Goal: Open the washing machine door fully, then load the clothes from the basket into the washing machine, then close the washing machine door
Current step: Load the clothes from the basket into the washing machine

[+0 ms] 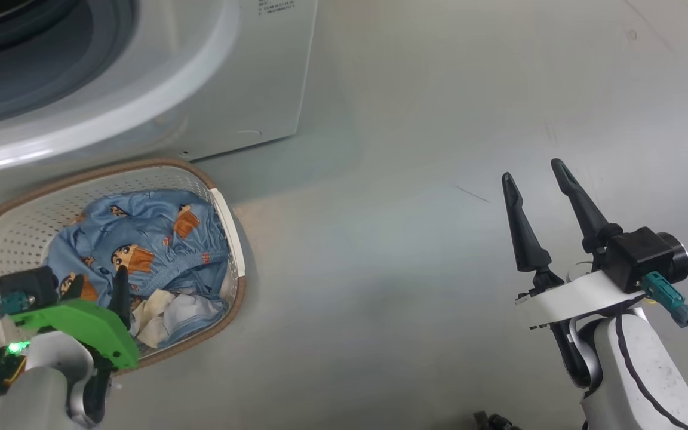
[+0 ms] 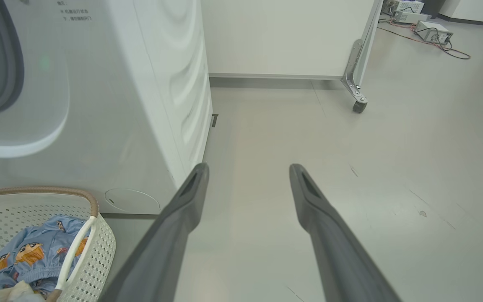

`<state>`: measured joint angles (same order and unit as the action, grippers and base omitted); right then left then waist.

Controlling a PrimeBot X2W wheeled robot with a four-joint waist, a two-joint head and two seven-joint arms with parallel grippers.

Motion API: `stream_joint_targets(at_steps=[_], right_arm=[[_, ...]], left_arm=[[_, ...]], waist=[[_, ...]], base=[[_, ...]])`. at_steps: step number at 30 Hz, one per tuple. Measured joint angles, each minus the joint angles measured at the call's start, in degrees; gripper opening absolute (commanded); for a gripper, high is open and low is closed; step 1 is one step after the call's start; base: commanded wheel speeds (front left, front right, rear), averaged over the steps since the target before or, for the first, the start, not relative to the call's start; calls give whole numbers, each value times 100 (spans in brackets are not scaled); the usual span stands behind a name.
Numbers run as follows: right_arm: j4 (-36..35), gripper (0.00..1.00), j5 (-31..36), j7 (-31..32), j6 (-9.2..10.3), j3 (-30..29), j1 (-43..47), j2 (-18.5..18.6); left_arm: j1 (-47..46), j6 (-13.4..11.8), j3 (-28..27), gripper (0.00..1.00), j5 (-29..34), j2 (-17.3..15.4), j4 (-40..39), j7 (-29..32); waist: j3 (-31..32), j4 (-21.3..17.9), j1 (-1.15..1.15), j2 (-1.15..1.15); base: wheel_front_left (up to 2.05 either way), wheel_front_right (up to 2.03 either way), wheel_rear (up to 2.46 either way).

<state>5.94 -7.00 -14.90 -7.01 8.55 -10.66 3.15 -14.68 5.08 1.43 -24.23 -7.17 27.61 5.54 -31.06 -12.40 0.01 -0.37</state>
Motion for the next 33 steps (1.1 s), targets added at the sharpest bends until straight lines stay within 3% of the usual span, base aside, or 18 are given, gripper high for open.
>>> stream_joint_targets(at_steps=[18,25,33], right_arm=[[-521,100,58,0,0,-181,-680,-34],[-595,100,67,0,-1,-197,-1027,-35],[-606,100,66,0,-1,-215,-1063,-38]], left_arm=[[-1712,-12,-303,100,-303,-314,791,797],[-2165,-114,-345,100,-299,-509,1207,955],[-2555,-115,-361,100,-300,-515,1513,950]], waist=[[-1511,-200,0,0],[-2095,-196,0,0],[-2427,-209,0,0]], base=[[0,0,0],[0,0,0],[0,0,0]])
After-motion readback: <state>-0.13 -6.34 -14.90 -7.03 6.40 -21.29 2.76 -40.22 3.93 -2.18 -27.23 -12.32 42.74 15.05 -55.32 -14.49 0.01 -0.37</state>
